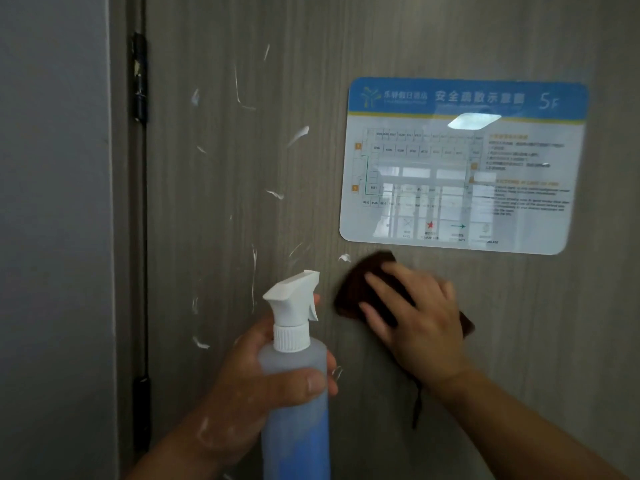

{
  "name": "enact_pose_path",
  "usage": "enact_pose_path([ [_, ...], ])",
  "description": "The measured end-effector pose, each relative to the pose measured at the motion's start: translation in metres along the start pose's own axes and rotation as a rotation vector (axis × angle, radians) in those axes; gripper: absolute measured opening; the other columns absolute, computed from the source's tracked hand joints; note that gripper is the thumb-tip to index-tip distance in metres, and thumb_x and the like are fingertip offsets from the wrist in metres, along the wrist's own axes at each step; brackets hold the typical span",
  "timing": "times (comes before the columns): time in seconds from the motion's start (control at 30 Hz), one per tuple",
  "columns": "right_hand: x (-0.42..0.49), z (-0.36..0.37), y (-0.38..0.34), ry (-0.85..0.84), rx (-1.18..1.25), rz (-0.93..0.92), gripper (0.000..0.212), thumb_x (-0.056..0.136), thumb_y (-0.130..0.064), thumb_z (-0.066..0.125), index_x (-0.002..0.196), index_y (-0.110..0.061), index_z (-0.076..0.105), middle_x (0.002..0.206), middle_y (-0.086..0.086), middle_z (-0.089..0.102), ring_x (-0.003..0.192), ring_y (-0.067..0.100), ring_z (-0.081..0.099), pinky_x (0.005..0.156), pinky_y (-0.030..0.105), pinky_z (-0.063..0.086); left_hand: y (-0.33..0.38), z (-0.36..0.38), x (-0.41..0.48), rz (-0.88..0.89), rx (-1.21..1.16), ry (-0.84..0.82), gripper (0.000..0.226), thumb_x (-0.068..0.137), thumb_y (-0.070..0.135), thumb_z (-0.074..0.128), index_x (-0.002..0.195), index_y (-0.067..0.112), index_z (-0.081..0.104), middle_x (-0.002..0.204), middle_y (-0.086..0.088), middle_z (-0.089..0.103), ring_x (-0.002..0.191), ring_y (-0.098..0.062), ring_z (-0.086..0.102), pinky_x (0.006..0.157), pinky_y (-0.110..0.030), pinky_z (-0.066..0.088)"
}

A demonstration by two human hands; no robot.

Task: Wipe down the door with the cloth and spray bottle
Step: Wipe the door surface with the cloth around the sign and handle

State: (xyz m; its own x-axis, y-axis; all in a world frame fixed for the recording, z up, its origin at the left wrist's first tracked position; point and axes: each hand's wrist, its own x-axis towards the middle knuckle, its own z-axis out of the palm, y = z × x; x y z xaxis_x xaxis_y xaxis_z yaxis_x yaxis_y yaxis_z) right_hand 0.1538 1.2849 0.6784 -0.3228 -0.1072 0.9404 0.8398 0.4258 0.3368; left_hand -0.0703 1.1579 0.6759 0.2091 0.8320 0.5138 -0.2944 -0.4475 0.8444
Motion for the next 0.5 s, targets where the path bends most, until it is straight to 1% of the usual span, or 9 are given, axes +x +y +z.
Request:
enact_pose_path([
  [0.07, 0.032, 0.007, -0.005, 0.017, -0.007, -0.018, 0.031, 0.095, -0.037, 0.071, 0.118, -0.017, 0.076, 0.126, 0.006, 0.069, 0.101, 0.021, 0.061, 0.077, 0.038, 0.038, 0.0, -0.001, -0.001, 0.007, 0.009, 0.002, 0.083, 0.043, 0.014, 0.09, 0.12, 0.014, 0.061, 0.086, -0.027, 0.068, 0.069, -0.039, 0.066, 0.061, -0.038, 0.055],
  [0.13, 0.04, 0.014, -0.013, 0.014, -0.015, -0.044, 0.031, 0.096, -0.036, 0.071, 0.119, -0.017, 0.075, 0.126, 0.005, 0.069, 0.101, 0.021, 0.061, 0.076, 0.038, 0.039, -0.003, -0.002, -0.001, 0.004, 0.007, -0.01, 0.091, 0.037, 0.024, 0.097, 0.121, 0.017, 0.062, 0.085, -0.027, 0.07, 0.068, -0.039, 0.068, 0.06, -0.039, 0.056],
  [0.17, 0.035, 0.016, -0.016, 0.003, -0.01, -0.061, 0.031, 0.096, -0.036, 0.07, 0.12, -0.017, 0.075, 0.127, 0.004, 0.069, 0.101, 0.022, 0.062, 0.077, 0.038, 0.04, -0.005, -0.002, -0.002, -0.003, 0.003, -0.007, 0.091, 0.035, 0.026, 0.098, 0.119, 0.018, 0.064, 0.084, -0.028, 0.07, 0.068, -0.04, 0.068, 0.06, -0.039, 0.056],
  [0.23, 0.007, 0.015, -0.02, -0.052, 0.012, -0.13, 0.033, 0.097, -0.037, 0.068, 0.124, -0.018, 0.074, 0.129, 0.003, 0.068, 0.102, 0.023, 0.063, 0.078, 0.038, 0.041, -0.01, -0.005, -0.006, -0.028, 0.004, -0.002, 0.092, 0.032, 0.029, 0.099, 0.115, 0.01, 0.065, 0.083, -0.029, 0.07, 0.067, -0.041, 0.068, 0.06, -0.04, 0.056],
  [0.27, -0.012, 0.013, -0.021, -0.091, 0.024, -0.173, 0.033, 0.097, -0.037, 0.067, 0.125, -0.02, 0.073, 0.131, 0.002, 0.068, 0.103, 0.023, 0.063, 0.078, 0.038, 0.041, -0.013, -0.008, -0.009, -0.038, 0.001, -0.001, 0.095, 0.031, 0.028, 0.1, 0.116, 0.006, 0.064, 0.084, -0.031, 0.069, 0.068, -0.043, 0.068, 0.059, -0.04, 0.055],
  [0.3, -0.031, 0.01, -0.022, -0.127, 0.033, -0.213, 0.033, 0.098, -0.038, 0.066, 0.126, -0.021, 0.072, 0.133, 0.0, 0.066, 0.105, 0.023, 0.062, 0.077, 0.038, 0.04, -0.014, -0.011, -0.012, -0.046, 0.001, -0.002, 0.098, 0.031, 0.027, 0.1, 0.119, 0.006, 0.062, 0.084, -0.032, 0.069, 0.068, -0.043, 0.068, 0.059, -0.04, 0.055],
  [0.4, -0.043, 0.002, -0.017, -0.184, 0.034, -0.299, 0.032, 0.099, -0.039, 0.063, 0.126, -0.023, 0.071, 0.135, -0.001, 0.065, 0.106, 0.024, 0.063, 0.077, 0.039, 0.04, -0.015, -0.015, -0.021, -0.049, 0.026, -0.01, 0.101, 0.032, 0.028, 0.1, 0.124, 0.014, 0.061, 0.084, -0.032, 0.068, 0.068, -0.044, 0.067, 0.06, -0.041, 0.055],
  [0.43, -0.031, 0.003, -0.015, -0.178, 0.02, -0.3, 0.032, 0.099, -0.039, 0.064, 0.125, -0.023, 0.072, 0.135, -0.001, 0.065, 0.105, 0.024, 0.064, 0.077, 0.039, 0.04, -0.014, -0.016, -0.023, -0.044, 0.033, -0.006, 0.097, 0.033, 0.028, 0.1, 0.122, 0.019, 0.063, 0.084, -0.031, 0.069, 0.068, -0.044, 0.067, 0.061, -0.041, 0.055],
  [0.5, 0.007, 0.009, -0.015, -0.117, 0.006, -0.227, 0.031, 0.098, -0.037, 0.066, 0.124, -0.022, 0.073, 0.134, 0.0, 0.066, 0.102, 0.026, 0.066, 0.076, 0.04, 0.043, -0.013, -0.017, -0.022, -0.029, 0.038, -0.011, 0.089, 0.037, 0.03, 0.099, 0.119, 0.026, 0.065, 0.085, -0.031, 0.069, 0.069, -0.043, 0.067, 0.063, -0.042, 0.054],
])
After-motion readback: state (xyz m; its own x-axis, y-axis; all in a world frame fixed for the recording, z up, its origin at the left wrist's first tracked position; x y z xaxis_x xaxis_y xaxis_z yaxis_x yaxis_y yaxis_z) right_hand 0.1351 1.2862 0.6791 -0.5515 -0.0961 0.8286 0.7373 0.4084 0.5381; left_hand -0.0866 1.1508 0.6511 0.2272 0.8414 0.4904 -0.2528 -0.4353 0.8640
